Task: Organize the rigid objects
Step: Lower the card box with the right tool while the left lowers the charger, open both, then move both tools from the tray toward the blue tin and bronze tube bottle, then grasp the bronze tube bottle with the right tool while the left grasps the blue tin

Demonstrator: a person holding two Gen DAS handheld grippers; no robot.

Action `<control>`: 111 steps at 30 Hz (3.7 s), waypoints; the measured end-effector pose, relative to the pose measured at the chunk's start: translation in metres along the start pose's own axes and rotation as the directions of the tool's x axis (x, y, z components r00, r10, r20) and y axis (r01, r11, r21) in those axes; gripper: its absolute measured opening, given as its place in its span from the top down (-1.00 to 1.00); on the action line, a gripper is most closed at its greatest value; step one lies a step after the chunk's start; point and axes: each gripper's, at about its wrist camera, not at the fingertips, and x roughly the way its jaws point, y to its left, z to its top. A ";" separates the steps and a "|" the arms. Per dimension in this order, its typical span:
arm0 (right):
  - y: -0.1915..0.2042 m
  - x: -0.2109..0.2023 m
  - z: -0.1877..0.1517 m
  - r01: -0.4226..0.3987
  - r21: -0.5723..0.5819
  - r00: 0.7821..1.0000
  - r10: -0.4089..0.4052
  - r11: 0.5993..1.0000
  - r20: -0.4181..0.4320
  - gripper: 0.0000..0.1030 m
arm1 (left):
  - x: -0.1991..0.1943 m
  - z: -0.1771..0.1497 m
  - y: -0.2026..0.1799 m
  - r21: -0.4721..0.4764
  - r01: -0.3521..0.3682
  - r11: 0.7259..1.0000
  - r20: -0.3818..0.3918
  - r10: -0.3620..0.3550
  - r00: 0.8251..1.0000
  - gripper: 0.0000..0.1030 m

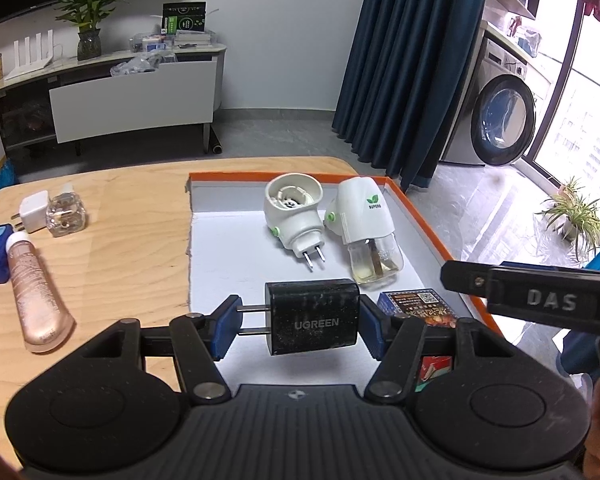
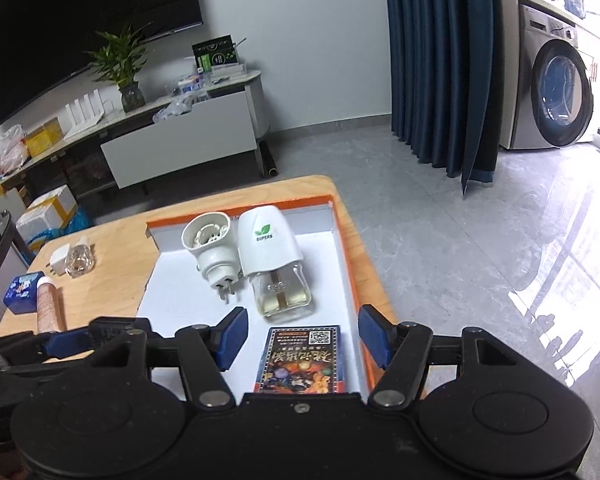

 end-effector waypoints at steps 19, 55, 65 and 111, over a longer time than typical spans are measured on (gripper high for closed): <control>0.023 -0.030 0.000 -0.021 -0.026 0.999 0.022 0.999 0.041 -0.57 | -0.029 0.000 0.010 -0.019 -0.043 0.999 0.023 0.043 0.999 -0.57; 0.241 0.036 -0.027 -0.303 -0.336 0.951 0.262 0.892 -0.163 -0.64 | -0.093 -0.013 0.232 -0.286 -0.362 0.887 0.045 0.390 0.920 -0.90; 0.297 0.124 -0.014 -0.325 -0.368 0.941 0.260 0.871 -0.215 -0.63 | -0.076 -0.012 0.260 -0.305 -0.353 0.885 0.045 0.383 0.922 -0.92; 0.198 0.008 0.004 -0.224 -0.179 0.971 0.235 0.958 0.042 0.10 | -0.079 0.012 0.154 -0.111 -0.320 0.941 0.153 0.335 0.930 -0.82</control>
